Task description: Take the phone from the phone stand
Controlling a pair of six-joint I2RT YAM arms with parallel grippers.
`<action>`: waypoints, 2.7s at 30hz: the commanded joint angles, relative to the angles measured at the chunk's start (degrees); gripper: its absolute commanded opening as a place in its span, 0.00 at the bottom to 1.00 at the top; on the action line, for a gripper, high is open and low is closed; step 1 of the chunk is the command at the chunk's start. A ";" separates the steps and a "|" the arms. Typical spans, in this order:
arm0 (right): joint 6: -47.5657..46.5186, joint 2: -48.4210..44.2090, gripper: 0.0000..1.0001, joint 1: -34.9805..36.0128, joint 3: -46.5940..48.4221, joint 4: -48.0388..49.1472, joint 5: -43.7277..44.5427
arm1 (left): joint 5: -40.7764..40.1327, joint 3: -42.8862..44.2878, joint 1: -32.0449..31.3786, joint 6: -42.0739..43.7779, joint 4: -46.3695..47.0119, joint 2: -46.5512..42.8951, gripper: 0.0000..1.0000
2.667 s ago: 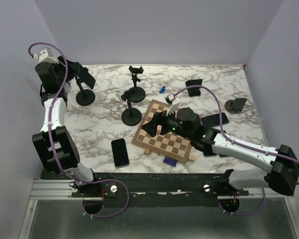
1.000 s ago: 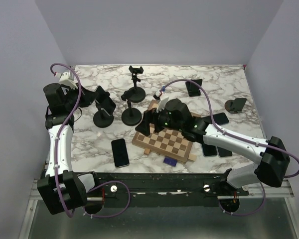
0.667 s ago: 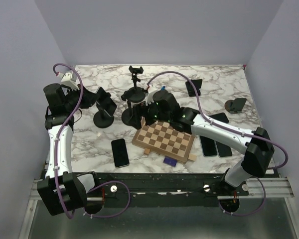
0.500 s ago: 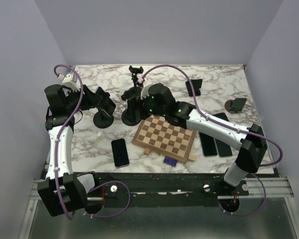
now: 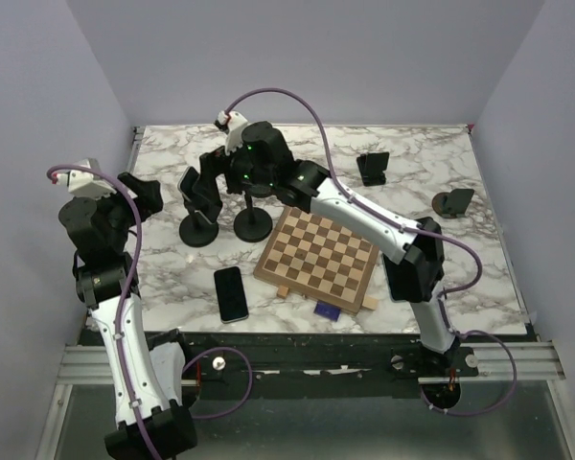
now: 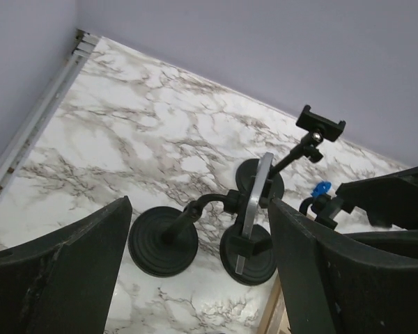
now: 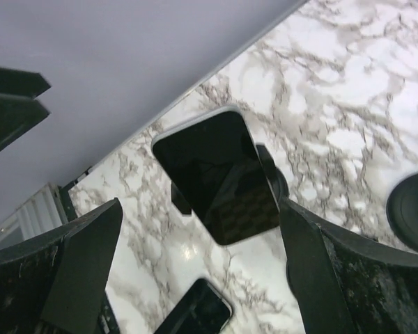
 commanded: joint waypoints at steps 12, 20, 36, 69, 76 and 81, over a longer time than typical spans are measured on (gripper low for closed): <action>-13.72 17.61 1.00 0.17 20.63 -1.46 -5.39 | 1.62 -3.59 5.83 -8.22 3.64 1.39 0.86; -13.15 18.79 1.00 0.36 20.34 1.76 -7.99 | 4.14 -4.83 6.76 -9.50 5.83 2.03 0.86; -14.92 22.26 0.99 1.44 23.87 2.52 -5.95 | 5.13 -6.00 6.85 -9.84 7.04 1.94 0.86; 7.39 13.53 0.01 -4.54 9.92 10.10 -7.12 | 3.52 -10.82 -3.28 -7.72 3.79 1.02 0.67; 9.31 12.52 0.01 -6.73 7.56 12.62 -12.09 | 10.44 -4.23 -9.13 -4.80 5.04 9.85 0.66; 10.75 13.20 0.01 -7.78 7.90 13.96 -15.25 | 11.80 -0.47 -12.83 -1.70 5.94 12.98 0.70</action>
